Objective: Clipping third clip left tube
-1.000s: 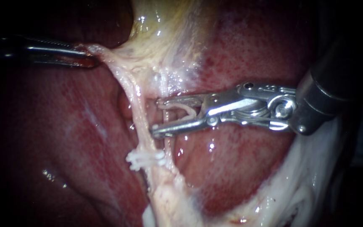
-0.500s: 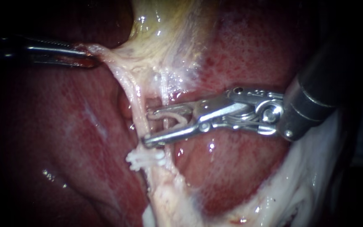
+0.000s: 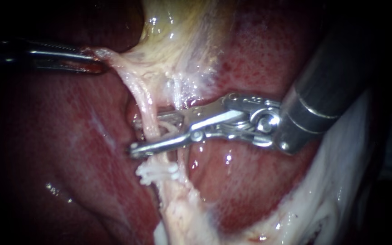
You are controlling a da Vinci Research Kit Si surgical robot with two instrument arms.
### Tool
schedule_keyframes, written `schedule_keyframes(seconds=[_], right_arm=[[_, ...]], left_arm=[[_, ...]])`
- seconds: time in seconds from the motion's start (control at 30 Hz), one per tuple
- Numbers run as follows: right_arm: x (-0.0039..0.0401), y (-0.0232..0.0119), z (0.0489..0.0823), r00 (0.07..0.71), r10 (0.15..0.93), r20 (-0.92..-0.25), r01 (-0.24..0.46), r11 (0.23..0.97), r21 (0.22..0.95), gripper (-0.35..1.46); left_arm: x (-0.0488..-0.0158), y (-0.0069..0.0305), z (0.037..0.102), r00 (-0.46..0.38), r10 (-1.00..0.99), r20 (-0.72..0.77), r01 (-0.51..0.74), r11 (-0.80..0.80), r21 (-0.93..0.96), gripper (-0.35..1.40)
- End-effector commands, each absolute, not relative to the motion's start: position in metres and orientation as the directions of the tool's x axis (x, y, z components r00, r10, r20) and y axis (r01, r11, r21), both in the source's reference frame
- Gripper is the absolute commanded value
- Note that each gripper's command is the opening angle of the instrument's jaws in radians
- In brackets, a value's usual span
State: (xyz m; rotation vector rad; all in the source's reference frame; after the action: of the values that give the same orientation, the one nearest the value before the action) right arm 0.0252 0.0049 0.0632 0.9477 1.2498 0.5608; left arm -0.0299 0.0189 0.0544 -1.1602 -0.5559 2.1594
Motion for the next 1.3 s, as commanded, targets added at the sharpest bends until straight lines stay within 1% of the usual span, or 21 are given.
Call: schedule_keyframes(seconds=[0.03,0.17,0.27,0.57,0.7,0.77,0.8,1.0,1.13,1.3], right_arm=[[0.0254,0.0049,0.0632,0.259,0.802,-0.538,0.132,0.522,0.842,0.50],[0.0258,0.0051,0.0626,0.261,0.802,-0.537,0.139,0.519,0.843,0.50],[0.0258,0.0053,0.0616,0.264,0.802,-0.535,0.151,0.513,0.845,0.49],[0.0260,0.0059,0.0574,0.259,0.812,-0.523,0.153,0.500,0.853,0.42],[0.0258,0.0060,0.0566,0.259,0.814,-0.520,0.155,0.497,0.854,0.29],[0.0256,0.0060,0.0565,0.261,0.820,-0.510,0.153,0.487,0.860,0.20],[0.0255,0.0061,0.0566,0.262,0.822,-0.505,0.152,0.482,0.863,0.11],[0.0252,0.0061,0.0567,0.265,0.831,-0.490,0.148,0.467,0.872,-0.14],[0.0249,0.0062,0.0565,0.269,0.847,-0.458,0.140,0.436,0.889,-0.35],[0.0244,0.0061,0.0563,0.279,0.878,-0.388,0.121,0.369,0.922,-0.35]], left_arm=[[-0.0299,0.0188,0.0545,-0.424,0.689,-0.587,-0.321,-0.721,-0.615,-0.35],[-0.0299,0.0188,0.0545,-0.424,0.690,-0.587,-0.321,-0.721,-0.615,-0.35],[-0.0299,0.0188,0.0545,-0.424,0.689,-0.587,-0.321,-0.721,-0.615,-0.35],[-0.0299,0.0188,0.0545,-0.424,0.689,-0.587,-0.321,-0.721,-0.614,-0.35],[-0.0299,0.0188,0.0546,-0.424,0.689,-0.588,-0.321,-0.721,-0.614,-0.35],[-0.0299,0.0188,0.0546,-0.424,0.689,-0.588,-0.321,-0.721,-0.614,-0.35],[-0.0299,0.0188,0.0546,-0.424,0.689,-0.588,-0.321,-0.721,-0.614,-0.35],[-0.0300,0.0188,0.0546,-0.424,0.689,-0.588,-0.321,-0.721,-0.614,-0.35],[-0.0300,0.0188,0.0546,-0.424,0.689,-0.588,-0.321,-0.721,-0.614,-0.35],[-0.0299,0.0188,0.0546,-0.424,0.689,-0.588,-0.321,-0.721,-0.614,-0.35]])
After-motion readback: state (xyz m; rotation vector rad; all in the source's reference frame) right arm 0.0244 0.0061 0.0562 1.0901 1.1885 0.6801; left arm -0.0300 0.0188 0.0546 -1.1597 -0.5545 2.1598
